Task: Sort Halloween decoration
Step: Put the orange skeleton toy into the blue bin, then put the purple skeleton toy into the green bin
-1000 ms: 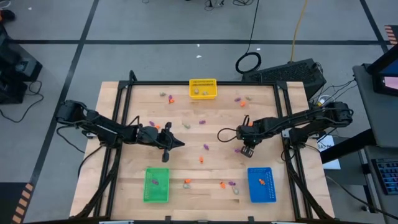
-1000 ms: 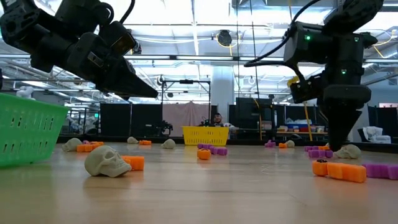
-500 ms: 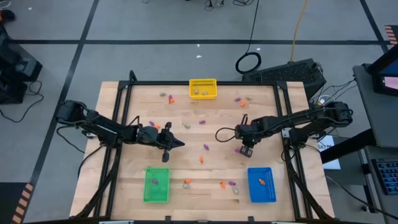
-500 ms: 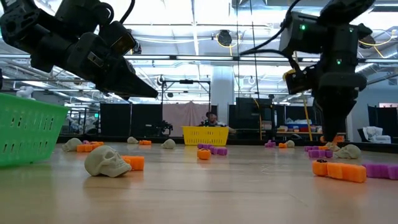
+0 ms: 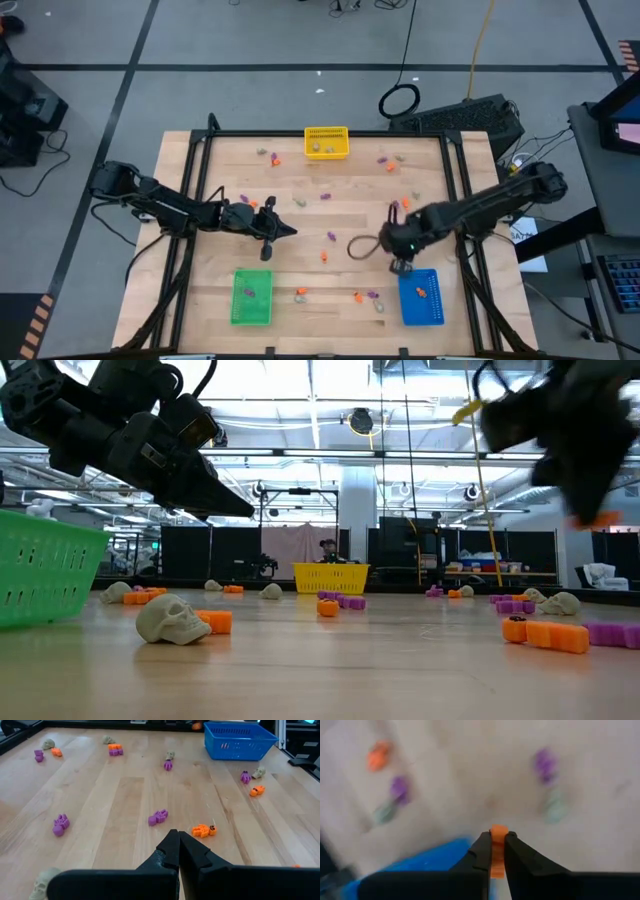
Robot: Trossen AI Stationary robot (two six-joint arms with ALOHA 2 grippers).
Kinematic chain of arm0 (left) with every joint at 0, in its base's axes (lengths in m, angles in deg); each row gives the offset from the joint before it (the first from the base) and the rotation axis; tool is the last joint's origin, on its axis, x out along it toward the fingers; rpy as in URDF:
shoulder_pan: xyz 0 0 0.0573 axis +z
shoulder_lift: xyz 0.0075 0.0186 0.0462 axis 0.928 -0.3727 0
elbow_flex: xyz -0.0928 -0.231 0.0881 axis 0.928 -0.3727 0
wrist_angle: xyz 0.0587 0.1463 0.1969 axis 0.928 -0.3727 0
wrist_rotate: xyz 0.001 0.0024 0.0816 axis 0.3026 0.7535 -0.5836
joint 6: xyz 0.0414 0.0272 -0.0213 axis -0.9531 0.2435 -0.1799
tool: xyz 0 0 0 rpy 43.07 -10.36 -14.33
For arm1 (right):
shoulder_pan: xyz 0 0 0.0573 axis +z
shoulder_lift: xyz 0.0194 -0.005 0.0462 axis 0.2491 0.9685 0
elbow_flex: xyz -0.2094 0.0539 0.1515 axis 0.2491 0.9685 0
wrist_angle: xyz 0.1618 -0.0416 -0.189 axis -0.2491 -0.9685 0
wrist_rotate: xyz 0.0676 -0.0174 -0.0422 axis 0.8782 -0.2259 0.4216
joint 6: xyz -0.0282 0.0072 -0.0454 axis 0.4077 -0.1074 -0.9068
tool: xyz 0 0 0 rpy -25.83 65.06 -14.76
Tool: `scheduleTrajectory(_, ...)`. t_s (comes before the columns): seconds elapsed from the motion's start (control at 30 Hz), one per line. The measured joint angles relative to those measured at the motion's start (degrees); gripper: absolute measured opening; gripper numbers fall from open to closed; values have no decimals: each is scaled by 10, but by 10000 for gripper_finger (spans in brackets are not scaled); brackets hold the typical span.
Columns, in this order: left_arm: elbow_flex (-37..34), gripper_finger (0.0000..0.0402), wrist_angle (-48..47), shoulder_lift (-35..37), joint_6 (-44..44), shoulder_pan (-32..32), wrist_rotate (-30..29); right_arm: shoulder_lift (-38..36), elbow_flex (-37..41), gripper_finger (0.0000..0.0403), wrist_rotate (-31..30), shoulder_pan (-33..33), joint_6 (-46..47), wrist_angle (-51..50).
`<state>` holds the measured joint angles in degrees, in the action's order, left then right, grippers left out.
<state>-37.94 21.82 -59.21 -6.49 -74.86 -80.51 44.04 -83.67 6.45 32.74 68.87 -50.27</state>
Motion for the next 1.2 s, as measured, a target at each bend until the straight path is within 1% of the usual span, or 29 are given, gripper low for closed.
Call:
scheduleTrajectory(0.17,0,2,0,0,0,0,0,0,-5,23,44,97,125,-4)
scheduleTrajectory(0.3,0,2,0,0,0,0,0,0,5,23,42,159,195,1)
scheduleTrajectory(0.4,0,2,0,0,0,0,0,0,30,23,28,182,220,15)
scheduleTrajectory(0.63,0,2,2,0,0,0,0,0,110,23,26,185,207,76)
scheduleTrajectory(0.73,0,2,6,0,0,0,-4,0,133,31,25,185,196,86)
scheduleTrajectory(0.87,1,2,5,0,1,0,-27,0,135,64,25,185,185,87)
scheduleTrajectory(0.97,11,2,-3,0,1,0,-28,0,120,98,26,185,176,86)
scheduleTrajectory(1.1,41,2,-74,17,1,0,-29,0,88,133,26,184,161,71)
scheduleTrajectory(1.2,75,2,-192,45,2,0,-29,0,56,137,13,184,146,48)
